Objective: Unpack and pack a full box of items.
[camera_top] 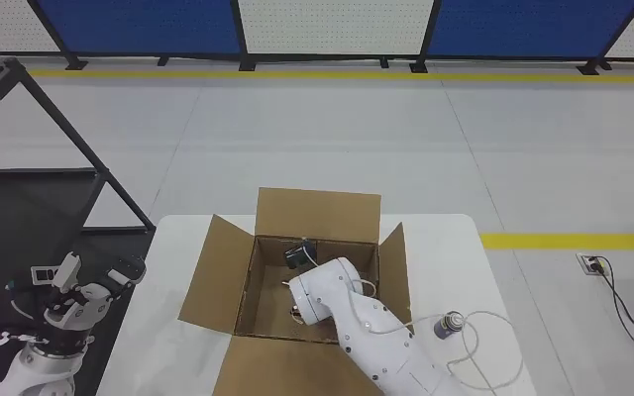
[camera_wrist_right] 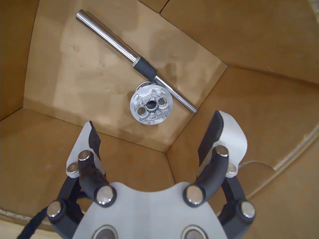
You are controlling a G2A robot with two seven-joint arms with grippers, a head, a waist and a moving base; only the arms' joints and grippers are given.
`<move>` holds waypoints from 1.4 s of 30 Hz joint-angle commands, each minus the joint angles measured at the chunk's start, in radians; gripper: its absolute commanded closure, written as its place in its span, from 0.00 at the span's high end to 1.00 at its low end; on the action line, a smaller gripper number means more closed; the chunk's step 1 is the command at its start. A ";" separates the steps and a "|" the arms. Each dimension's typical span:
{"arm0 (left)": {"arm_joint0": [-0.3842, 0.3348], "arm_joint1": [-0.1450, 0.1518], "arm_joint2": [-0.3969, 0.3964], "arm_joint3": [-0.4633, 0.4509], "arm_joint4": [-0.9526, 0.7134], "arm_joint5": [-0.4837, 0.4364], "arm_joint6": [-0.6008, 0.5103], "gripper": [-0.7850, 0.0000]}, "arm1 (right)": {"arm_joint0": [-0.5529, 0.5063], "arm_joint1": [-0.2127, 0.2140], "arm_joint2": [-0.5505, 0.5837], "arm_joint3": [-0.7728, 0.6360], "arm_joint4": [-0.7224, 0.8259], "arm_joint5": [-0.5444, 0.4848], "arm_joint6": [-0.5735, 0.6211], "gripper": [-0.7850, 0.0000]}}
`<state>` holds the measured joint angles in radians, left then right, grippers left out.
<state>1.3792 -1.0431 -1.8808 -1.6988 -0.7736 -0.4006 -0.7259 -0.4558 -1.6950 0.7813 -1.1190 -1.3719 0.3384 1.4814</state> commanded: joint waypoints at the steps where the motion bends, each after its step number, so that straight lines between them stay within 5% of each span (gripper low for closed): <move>1: 0.000 0.000 0.000 0.000 0.000 0.000 0.000 1.00 | 0.011 -0.010 0.000 0.044 0.015 0.007 -0.007 1.00; 17: 0.000 0.000 0.000 0.000 0.000 0.000 0.000 1.00 | 0.057 -0.051 0.036 0.262 0.101 -0.001 -0.107 1.00; 18: 0.000 0.000 0.000 0.000 0.000 0.000 0.000 1.00 | 0.060 -0.053 0.037 0.270 0.103 -0.003 -0.109 0.87; 19: 0.000 0.000 0.000 0.000 0.000 0.000 0.000 1.00 | 0.062 -0.055 0.038 0.278 0.105 -0.003 -0.112 0.54; 23: 0.000 0.000 0.000 0.000 0.000 0.000 0.000 1.00 | 0.068 -0.062 0.041 0.301 0.109 -0.006 -0.118 0.42; 27: 0.000 0.000 0.000 0.000 0.000 0.000 0.000 1.00 | 0.073 -0.066 0.046 0.308 0.108 -0.008 -0.119 0.11; 30: 0.000 0.000 0.000 0.000 0.000 0.000 0.000 1.00 | 0.074 -0.067 0.054 0.300 0.109 -0.014 -0.116 0.00; 36: 0.000 0.000 0.000 0.000 0.000 0.000 0.000 1.00 | 0.064 -0.060 0.083 0.237 0.092 -0.019 -0.108 0.00; 42: 0.000 0.000 0.000 0.000 0.000 0.000 0.000 1.00 | -0.002 -0.035 0.119 -0.018 0.003 -0.018 -0.023 0.00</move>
<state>1.3792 -1.0431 -1.8808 -1.6988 -0.7736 -0.4006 -0.7259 -0.4386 -1.7363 0.8917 -1.0628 -1.3437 0.3223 1.4334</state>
